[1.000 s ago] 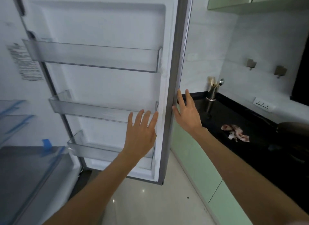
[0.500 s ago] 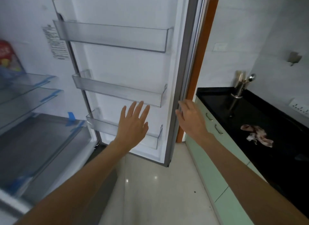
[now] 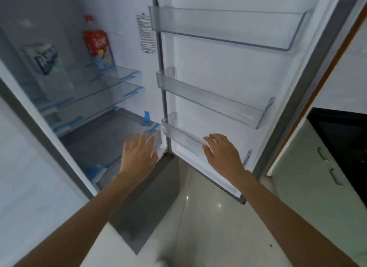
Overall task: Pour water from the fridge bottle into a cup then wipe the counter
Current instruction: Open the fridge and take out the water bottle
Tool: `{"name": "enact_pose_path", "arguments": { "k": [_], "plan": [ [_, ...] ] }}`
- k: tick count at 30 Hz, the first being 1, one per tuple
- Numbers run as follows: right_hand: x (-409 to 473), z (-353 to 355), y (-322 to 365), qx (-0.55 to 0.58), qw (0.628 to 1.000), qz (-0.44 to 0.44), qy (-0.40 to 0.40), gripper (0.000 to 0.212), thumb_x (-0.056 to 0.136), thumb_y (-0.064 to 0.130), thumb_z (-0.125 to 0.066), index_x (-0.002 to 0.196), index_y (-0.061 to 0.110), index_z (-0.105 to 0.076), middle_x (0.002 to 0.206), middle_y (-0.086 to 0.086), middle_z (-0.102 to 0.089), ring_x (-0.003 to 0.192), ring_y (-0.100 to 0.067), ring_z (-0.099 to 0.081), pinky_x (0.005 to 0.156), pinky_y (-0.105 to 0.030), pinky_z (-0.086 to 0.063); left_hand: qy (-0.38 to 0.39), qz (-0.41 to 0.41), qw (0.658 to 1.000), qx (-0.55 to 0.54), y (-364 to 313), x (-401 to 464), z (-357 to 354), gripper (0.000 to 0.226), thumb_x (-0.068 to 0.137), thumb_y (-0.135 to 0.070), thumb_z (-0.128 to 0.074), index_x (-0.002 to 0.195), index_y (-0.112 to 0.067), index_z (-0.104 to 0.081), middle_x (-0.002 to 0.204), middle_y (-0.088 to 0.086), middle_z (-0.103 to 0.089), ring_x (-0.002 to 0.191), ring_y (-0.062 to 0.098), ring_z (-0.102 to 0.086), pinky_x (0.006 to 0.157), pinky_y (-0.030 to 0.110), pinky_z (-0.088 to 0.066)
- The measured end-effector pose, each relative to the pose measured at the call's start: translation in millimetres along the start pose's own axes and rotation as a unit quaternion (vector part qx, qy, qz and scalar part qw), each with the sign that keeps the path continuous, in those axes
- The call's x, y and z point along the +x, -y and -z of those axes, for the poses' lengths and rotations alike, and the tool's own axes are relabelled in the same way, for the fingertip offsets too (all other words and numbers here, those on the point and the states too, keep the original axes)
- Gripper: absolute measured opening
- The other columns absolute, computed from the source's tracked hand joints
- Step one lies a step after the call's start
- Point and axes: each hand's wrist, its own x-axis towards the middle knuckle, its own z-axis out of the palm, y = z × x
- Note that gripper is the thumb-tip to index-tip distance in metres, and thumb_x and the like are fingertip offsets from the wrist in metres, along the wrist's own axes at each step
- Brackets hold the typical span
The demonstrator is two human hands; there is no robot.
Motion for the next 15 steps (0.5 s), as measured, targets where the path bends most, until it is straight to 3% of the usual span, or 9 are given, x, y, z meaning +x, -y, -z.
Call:
{"name": "enact_pose_path", "arguments": {
  "k": [3,8,10,15],
  "plan": [
    [36,-18,21,0.010,0.999,0.032,0.000,0.030,0.095,0.023,-0.056,0.116,0.005,-0.065,0.118,-0.016,-0.065,0.112,-0.032,-0.060,0.092,-0.040,-0.050,-0.021,0.032,0.999,-0.008,29,8,-1,0.043,0.078,-0.018,-0.070,0.118,-0.007,-0.058,0.115,0.017,-0.060,0.104,0.037,-0.058,0.094,0.053,-0.044],
    [106,-47,51,0.024,0.996,0.087,0.007,0.031,0.096,0.026,-0.053,0.120,0.008,-0.062,0.122,-0.012,-0.064,0.116,-0.027,-0.058,0.096,-0.034,-0.047,-0.035,0.065,0.997,0.029,83,37,-6,0.045,0.084,-0.022,-0.062,0.127,-0.008,-0.057,0.128,0.016,-0.057,0.117,0.037,-0.054,0.100,0.055,-0.038],
    [136,-55,66,0.035,0.994,0.102,0.015,0.034,0.098,0.028,-0.050,0.123,0.009,-0.060,0.126,-0.010,-0.061,0.119,-0.024,-0.055,0.098,-0.032,-0.045,-0.050,0.070,0.995,0.043,105,52,-7,0.044,0.080,-0.021,-0.061,0.121,-0.005,-0.062,0.121,0.019,-0.061,0.109,0.039,-0.059,0.093,0.057,-0.044],
    [203,-70,103,0.057,0.988,0.140,0.008,0.036,0.099,0.028,-0.045,0.129,0.010,-0.055,0.130,-0.009,-0.057,0.123,-0.023,-0.050,0.097,-0.031,-0.044,-0.074,0.094,0.992,0.037,151,89,-3,0.052,0.072,-0.018,-0.079,0.118,-0.001,-0.062,0.116,0.022,-0.063,0.101,0.042,-0.062,0.084,0.057,-0.050]
  ]
}}
